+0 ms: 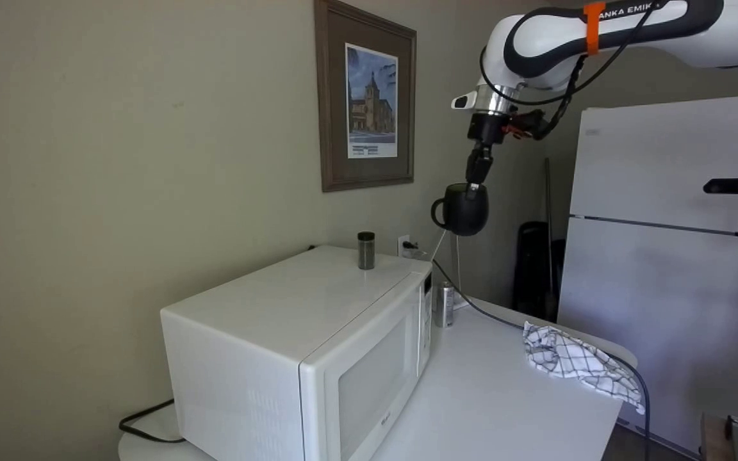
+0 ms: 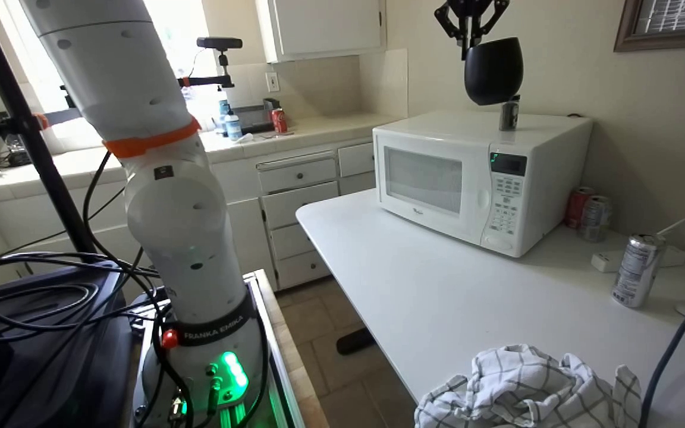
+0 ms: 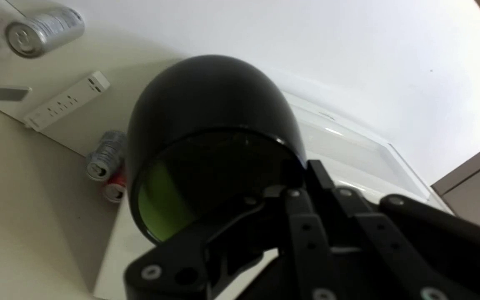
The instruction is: Put the mug on top of the microwave
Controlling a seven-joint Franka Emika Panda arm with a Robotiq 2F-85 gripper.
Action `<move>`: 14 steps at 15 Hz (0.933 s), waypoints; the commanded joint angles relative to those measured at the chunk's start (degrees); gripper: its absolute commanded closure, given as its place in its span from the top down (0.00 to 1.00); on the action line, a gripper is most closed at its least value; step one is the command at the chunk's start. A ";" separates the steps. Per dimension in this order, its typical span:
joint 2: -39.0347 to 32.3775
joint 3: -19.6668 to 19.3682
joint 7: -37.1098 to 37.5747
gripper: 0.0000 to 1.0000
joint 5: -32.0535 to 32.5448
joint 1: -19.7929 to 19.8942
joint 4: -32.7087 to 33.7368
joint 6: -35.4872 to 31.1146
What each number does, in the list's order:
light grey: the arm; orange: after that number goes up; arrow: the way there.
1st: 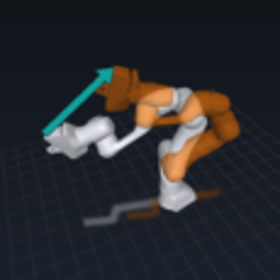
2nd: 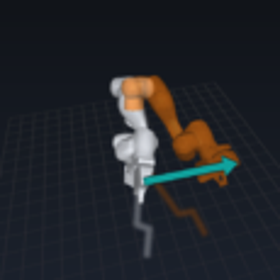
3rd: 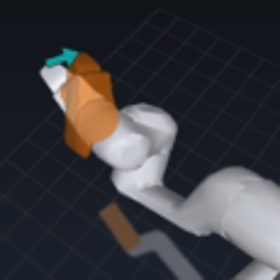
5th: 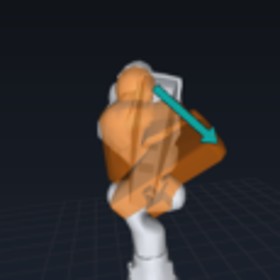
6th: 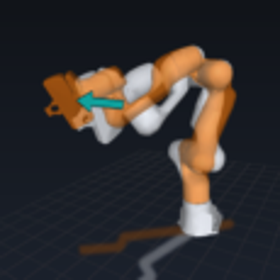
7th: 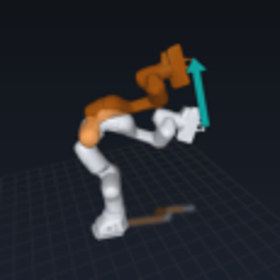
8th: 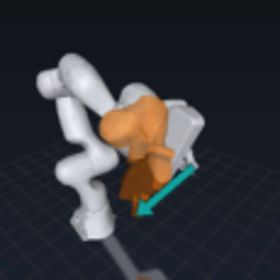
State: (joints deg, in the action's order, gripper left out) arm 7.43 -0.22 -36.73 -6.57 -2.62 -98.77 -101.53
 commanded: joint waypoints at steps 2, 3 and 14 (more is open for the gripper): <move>-1.86 4.03 -4.88 0.02 -5.68 -4.81 4.93 1.34; -2.62 5.19 -5.99 0.02 -5.71 -5.80 5.66 0.35; -19.82 11.41 -18.62 0.02 -6.29 -8.09 17.79 -2.56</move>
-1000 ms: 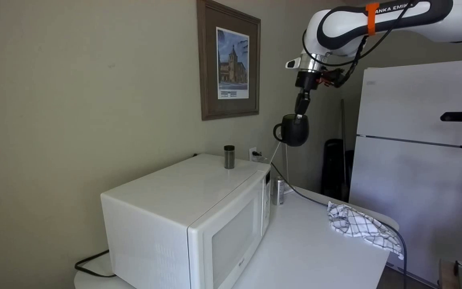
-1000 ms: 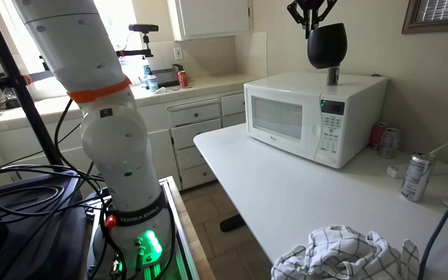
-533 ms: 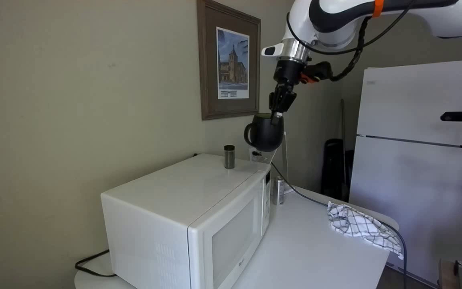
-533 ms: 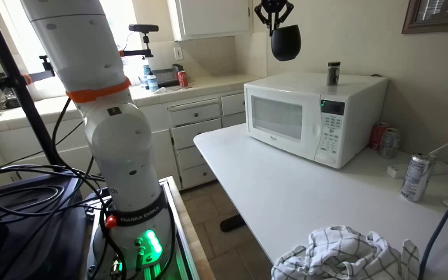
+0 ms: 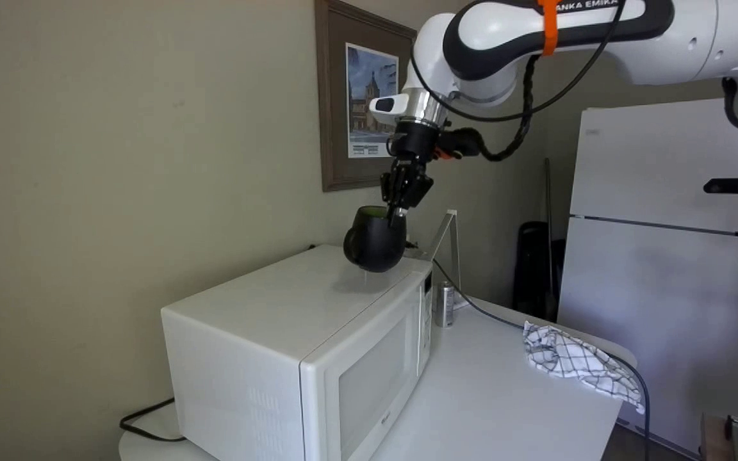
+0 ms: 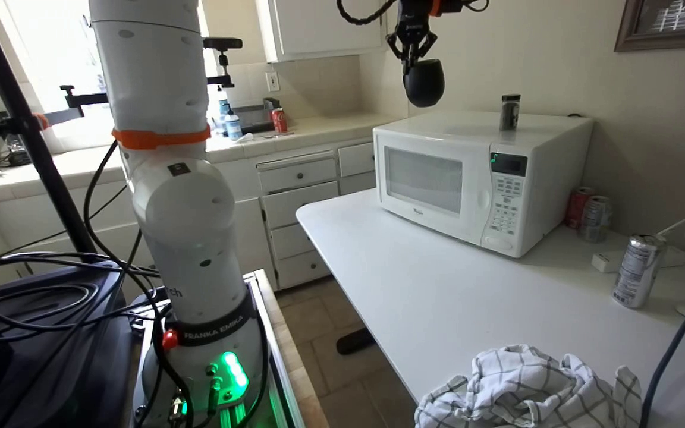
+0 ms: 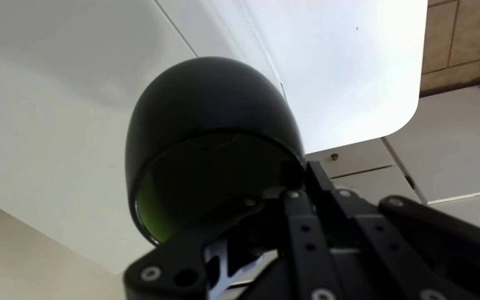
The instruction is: Put the mug on top of the microwave
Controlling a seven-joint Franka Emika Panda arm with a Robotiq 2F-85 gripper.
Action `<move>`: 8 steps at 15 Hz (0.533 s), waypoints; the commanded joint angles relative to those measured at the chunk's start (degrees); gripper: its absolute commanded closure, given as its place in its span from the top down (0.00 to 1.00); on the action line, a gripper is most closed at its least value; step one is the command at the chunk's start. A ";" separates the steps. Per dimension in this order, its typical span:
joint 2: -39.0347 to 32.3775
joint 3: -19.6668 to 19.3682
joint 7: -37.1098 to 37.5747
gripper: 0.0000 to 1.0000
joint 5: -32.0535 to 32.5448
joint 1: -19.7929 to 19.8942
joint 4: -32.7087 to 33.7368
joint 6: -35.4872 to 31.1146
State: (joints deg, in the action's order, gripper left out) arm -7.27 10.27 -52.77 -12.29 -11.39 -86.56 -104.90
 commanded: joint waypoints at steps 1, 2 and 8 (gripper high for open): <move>-6.71 1.06 -2.73 0.02 -0.19 0.82 6.64 0.86; -8.08 1.09 -2.90 0.02 0.68 0.85 7.51 0.54; -13.10 1.32 -3.80 0.02 1.67 1.36 12.48 0.36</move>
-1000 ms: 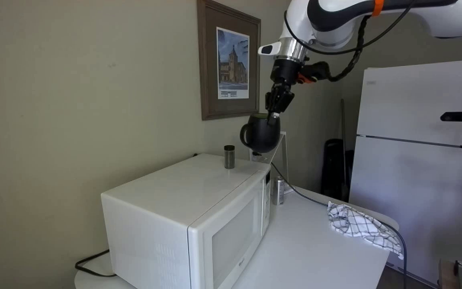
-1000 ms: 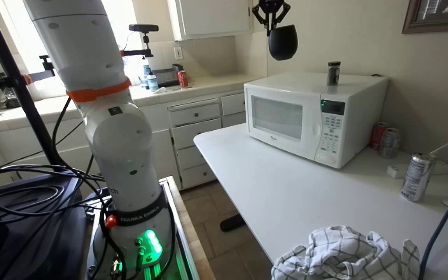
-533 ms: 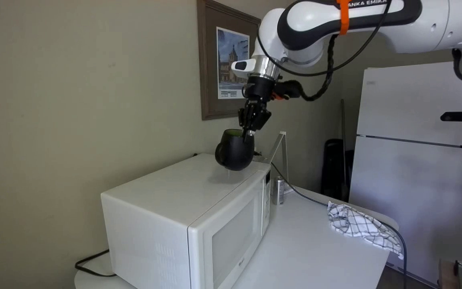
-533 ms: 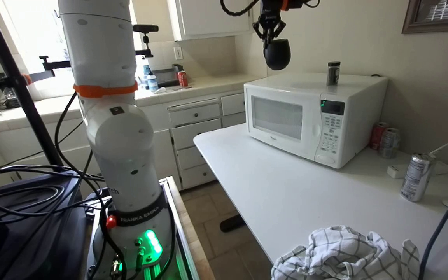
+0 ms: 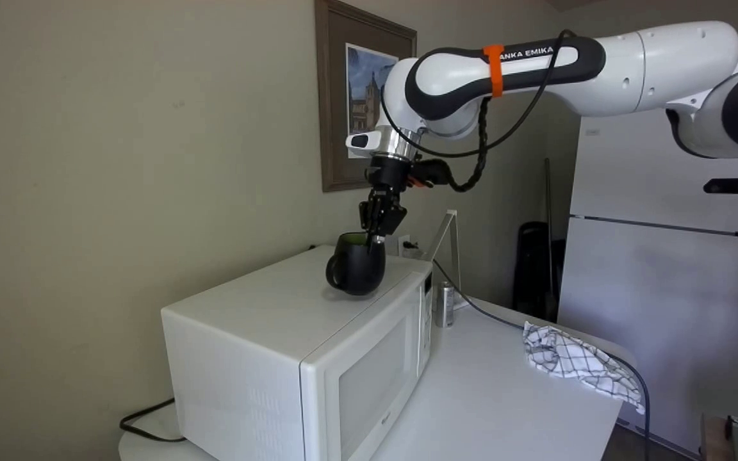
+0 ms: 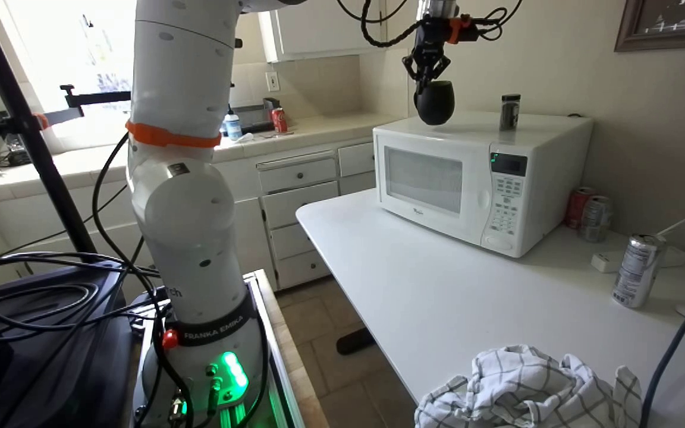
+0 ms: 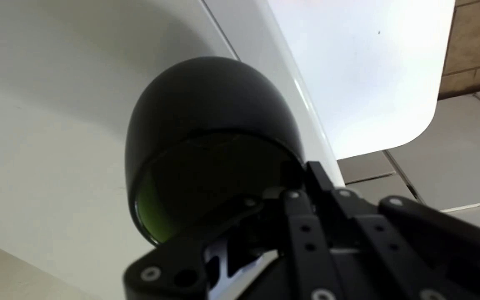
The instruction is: Put the mug on top of the microwave
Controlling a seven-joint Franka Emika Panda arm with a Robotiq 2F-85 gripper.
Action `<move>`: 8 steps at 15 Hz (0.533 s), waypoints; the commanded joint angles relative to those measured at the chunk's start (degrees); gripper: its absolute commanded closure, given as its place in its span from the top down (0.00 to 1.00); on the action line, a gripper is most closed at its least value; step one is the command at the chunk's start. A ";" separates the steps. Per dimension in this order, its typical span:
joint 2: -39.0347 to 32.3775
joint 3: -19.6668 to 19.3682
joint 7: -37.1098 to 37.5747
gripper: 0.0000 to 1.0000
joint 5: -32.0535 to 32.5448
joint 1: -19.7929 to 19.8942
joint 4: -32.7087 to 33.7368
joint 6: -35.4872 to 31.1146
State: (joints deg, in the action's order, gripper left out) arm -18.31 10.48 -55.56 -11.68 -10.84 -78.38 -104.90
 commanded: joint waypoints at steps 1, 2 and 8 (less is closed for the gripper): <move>-2.59 1.07 -1.05 0.02 1.30 0.85 4.95 0.42; -3.18 1.09 -1.24 0.02 1.34 0.94 5.76 0.60; -6.58 -0.32 -3.04 0.02 1.31 0.34 9.84 1.02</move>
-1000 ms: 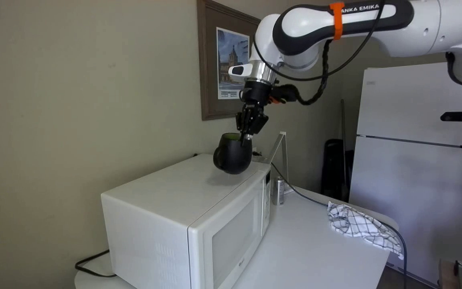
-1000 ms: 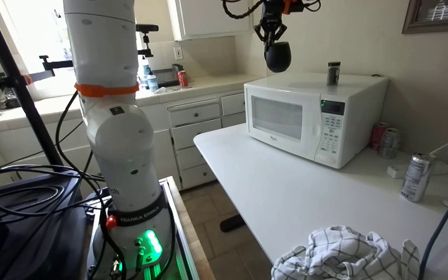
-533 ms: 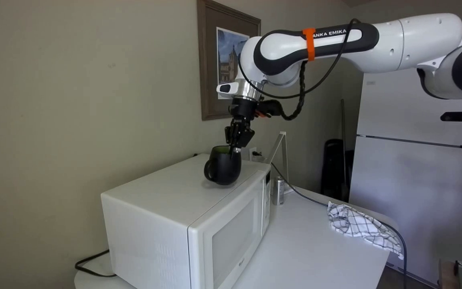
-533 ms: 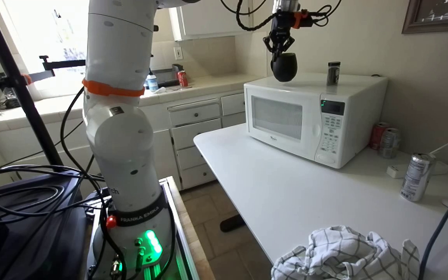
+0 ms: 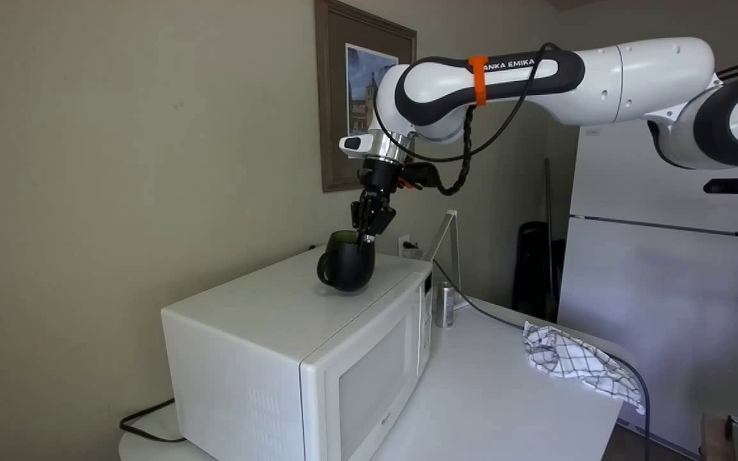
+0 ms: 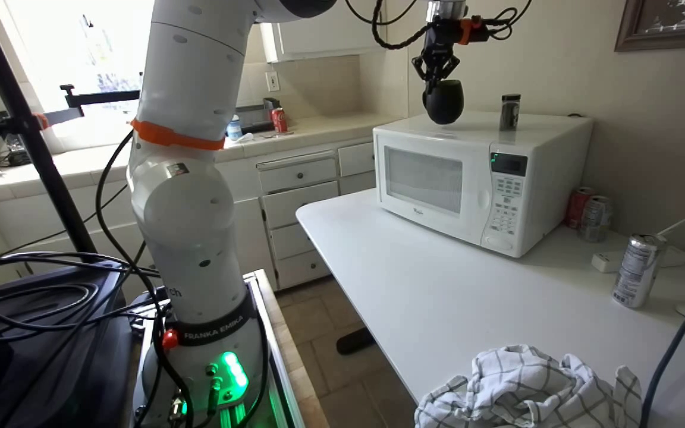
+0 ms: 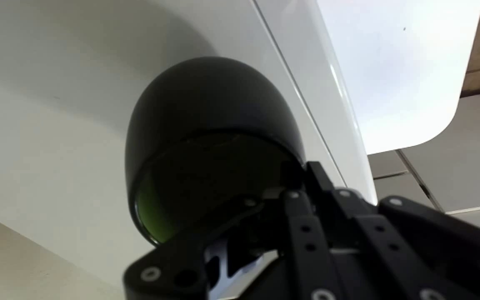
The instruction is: Put the mug on top of the microwave
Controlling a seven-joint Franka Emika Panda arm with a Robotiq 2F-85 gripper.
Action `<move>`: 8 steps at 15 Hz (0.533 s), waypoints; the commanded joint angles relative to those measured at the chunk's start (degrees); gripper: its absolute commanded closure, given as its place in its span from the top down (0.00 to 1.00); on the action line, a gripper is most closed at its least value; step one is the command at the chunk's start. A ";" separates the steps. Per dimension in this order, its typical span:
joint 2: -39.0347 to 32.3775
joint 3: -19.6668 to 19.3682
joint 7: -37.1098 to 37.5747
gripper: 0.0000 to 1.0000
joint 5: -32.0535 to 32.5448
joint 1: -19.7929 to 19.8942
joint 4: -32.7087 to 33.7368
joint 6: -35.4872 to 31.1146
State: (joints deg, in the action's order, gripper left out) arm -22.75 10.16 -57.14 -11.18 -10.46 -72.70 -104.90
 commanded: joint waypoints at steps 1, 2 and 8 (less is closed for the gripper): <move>-2.67 -0.11 -1.52 0.02 1.00 -0.15 4.71 0.98; -3.11 -0.10 -1.71 0.02 0.98 -0.16 5.18 1.14; -5.17 -0.15 -2.23 0.02 1.46 -0.36 7.39 1.87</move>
State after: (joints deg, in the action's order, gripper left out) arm -26.56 10.05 -58.49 -10.81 -10.53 -68.80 -104.86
